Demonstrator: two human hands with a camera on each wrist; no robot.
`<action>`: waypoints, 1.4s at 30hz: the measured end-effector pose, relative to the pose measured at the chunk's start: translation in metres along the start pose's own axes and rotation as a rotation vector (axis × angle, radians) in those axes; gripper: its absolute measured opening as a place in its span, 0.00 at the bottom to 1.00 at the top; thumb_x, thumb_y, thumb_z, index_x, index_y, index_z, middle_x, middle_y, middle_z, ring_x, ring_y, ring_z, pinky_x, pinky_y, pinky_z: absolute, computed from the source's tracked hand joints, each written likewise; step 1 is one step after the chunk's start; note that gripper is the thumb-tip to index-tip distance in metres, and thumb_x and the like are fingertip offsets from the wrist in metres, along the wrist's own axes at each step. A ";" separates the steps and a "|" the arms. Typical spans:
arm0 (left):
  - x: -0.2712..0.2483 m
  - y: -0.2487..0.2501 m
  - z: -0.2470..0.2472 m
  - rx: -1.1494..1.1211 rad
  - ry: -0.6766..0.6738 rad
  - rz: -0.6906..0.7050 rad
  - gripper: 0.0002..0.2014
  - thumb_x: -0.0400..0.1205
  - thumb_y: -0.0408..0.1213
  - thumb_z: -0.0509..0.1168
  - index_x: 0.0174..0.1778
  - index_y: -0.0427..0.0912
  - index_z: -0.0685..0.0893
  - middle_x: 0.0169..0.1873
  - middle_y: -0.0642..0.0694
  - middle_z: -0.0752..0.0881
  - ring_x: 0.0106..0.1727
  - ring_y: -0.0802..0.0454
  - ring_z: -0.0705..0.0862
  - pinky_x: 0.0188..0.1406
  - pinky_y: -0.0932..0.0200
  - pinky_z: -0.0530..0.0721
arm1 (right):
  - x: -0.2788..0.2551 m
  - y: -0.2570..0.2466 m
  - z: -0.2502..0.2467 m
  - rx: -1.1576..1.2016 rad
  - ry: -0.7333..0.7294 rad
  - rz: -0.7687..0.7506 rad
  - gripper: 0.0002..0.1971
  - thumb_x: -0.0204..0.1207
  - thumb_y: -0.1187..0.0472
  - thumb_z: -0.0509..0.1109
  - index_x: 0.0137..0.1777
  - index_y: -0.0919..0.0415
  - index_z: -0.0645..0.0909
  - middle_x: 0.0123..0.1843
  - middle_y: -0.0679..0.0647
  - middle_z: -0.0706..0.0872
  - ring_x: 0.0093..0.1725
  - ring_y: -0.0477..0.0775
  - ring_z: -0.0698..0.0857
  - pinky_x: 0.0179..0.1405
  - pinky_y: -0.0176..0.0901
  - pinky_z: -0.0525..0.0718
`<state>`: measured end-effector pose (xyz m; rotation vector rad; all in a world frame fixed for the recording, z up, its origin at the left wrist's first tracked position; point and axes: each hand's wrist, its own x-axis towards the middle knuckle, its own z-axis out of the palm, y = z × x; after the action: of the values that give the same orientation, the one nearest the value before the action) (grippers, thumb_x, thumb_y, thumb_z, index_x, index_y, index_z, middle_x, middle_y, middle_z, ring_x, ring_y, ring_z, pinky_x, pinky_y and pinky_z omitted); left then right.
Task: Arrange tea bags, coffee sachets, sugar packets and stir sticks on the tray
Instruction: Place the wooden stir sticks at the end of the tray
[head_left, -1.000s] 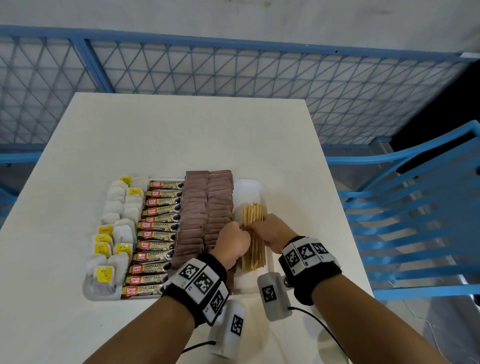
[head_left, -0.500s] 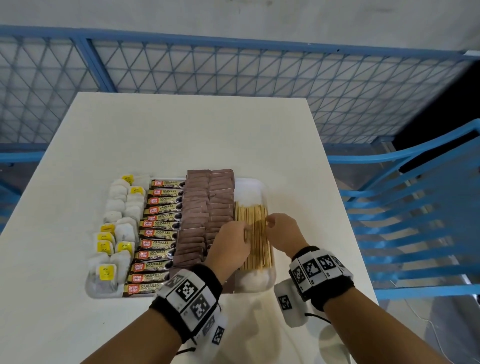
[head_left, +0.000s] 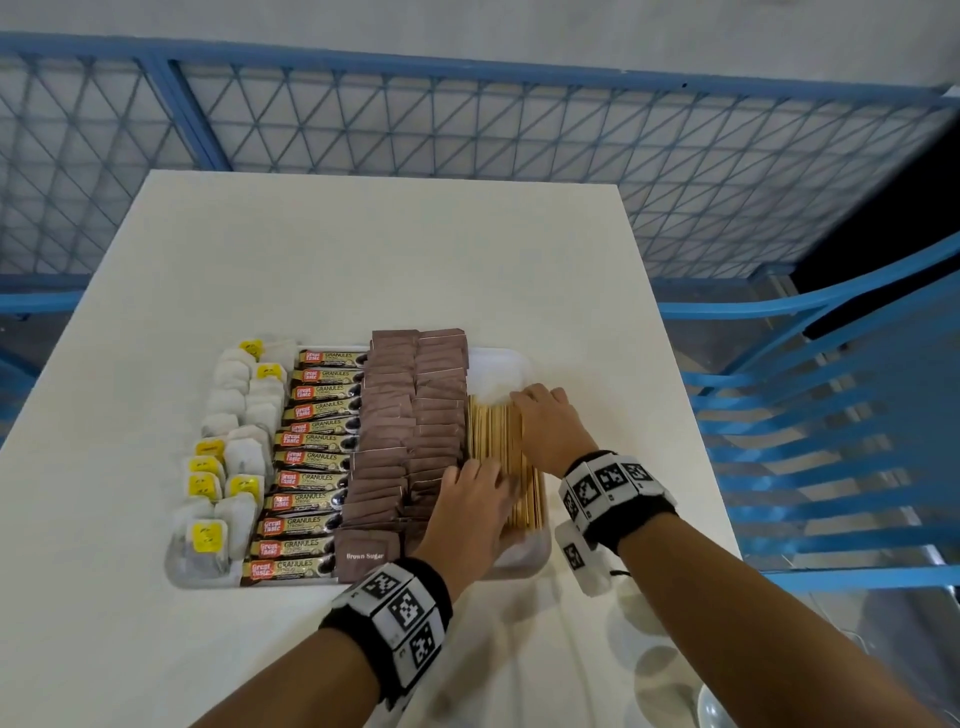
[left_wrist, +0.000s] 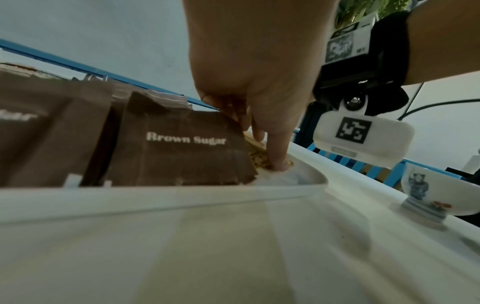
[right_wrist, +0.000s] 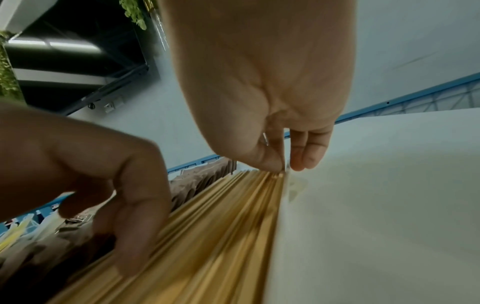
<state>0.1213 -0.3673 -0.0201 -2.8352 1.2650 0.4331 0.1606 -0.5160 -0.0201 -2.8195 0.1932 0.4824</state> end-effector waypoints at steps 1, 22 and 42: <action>0.001 -0.001 0.000 0.004 0.004 -0.004 0.26 0.83 0.60 0.51 0.67 0.42 0.69 0.62 0.44 0.70 0.62 0.47 0.68 0.63 0.51 0.65 | 0.000 0.000 0.001 -0.014 0.007 -0.002 0.23 0.77 0.72 0.55 0.73 0.64 0.67 0.71 0.60 0.70 0.66 0.63 0.69 0.64 0.51 0.73; -0.005 -0.024 0.012 0.001 0.145 -0.015 0.35 0.46 0.64 0.79 0.43 0.48 0.82 0.36 0.45 0.79 0.33 0.48 0.78 0.29 0.53 0.78 | 0.025 -0.029 -0.005 0.048 -0.055 -0.084 0.24 0.76 0.71 0.54 0.72 0.59 0.70 0.68 0.58 0.72 0.70 0.61 0.66 0.69 0.55 0.62; -0.140 -0.149 0.022 -0.454 0.455 -0.632 0.54 0.52 0.86 0.52 0.65 0.49 0.73 0.65 0.39 0.75 0.67 0.35 0.73 0.62 0.33 0.71 | -0.075 0.005 0.041 0.384 0.078 0.081 0.37 0.73 0.37 0.55 0.78 0.56 0.59 0.73 0.54 0.71 0.70 0.55 0.68 0.71 0.47 0.64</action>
<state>0.1357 -0.1620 -0.0218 -3.6236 0.2142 0.0493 0.0766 -0.5029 -0.0327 -2.4615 0.3743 0.3131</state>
